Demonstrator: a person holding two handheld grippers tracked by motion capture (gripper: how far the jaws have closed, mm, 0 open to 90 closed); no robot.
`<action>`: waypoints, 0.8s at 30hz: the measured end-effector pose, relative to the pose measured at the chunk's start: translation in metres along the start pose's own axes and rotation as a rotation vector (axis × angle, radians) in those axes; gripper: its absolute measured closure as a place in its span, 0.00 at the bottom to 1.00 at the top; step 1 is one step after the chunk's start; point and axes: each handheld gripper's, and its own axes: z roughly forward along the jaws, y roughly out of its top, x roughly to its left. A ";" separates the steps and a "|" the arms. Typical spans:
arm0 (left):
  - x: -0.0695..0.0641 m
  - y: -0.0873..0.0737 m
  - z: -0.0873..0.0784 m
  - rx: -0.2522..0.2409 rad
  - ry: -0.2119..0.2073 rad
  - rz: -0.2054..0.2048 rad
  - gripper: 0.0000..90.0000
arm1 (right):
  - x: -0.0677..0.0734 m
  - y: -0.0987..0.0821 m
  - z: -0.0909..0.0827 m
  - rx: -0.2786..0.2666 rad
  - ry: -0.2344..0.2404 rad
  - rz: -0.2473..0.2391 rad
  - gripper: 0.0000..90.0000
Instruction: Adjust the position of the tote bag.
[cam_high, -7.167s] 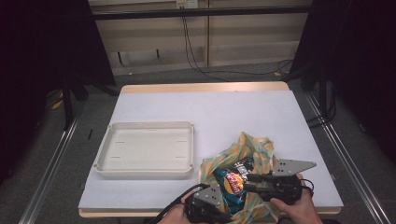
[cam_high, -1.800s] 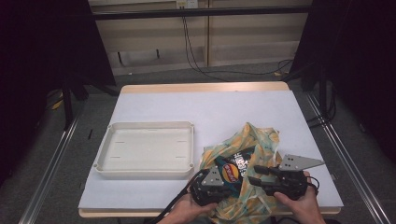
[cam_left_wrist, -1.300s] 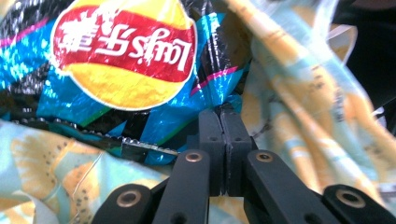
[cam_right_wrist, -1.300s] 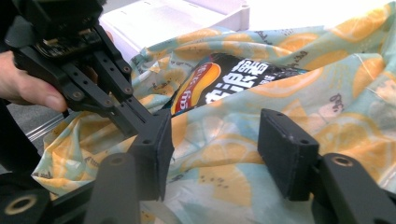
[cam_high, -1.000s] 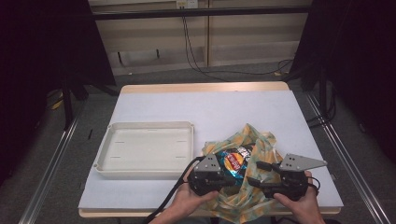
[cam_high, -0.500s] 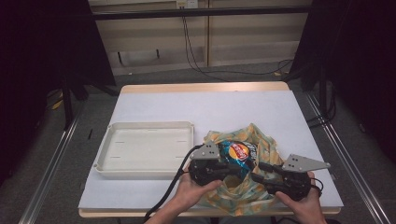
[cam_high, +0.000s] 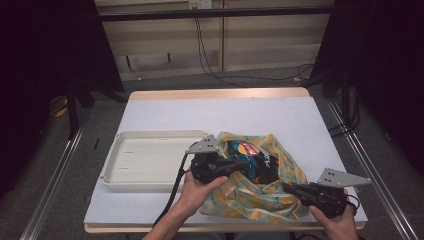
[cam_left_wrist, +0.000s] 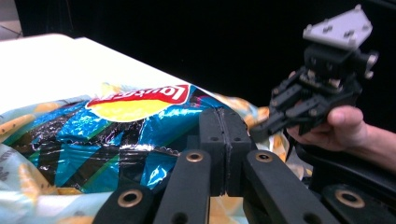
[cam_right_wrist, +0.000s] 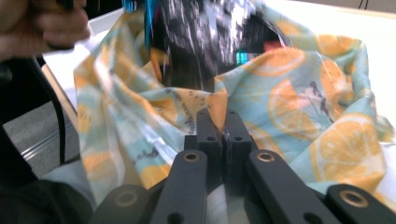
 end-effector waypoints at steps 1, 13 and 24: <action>0.001 0.003 -0.001 -0.002 0.004 0.002 1.00 | 0.000 -0.001 -0.001 0.009 -0.002 0.001 0.99; -0.007 0.019 -0.002 -0.041 -0.019 0.025 1.00 | -0.003 -0.014 0.003 0.090 0.006 0.003 0.85; -0.010 -0.010 0.004 0.028 -0.083 0.045 1.00 | -0.002 0.012 -0.018 -0.056 0.034 -0.002 0.66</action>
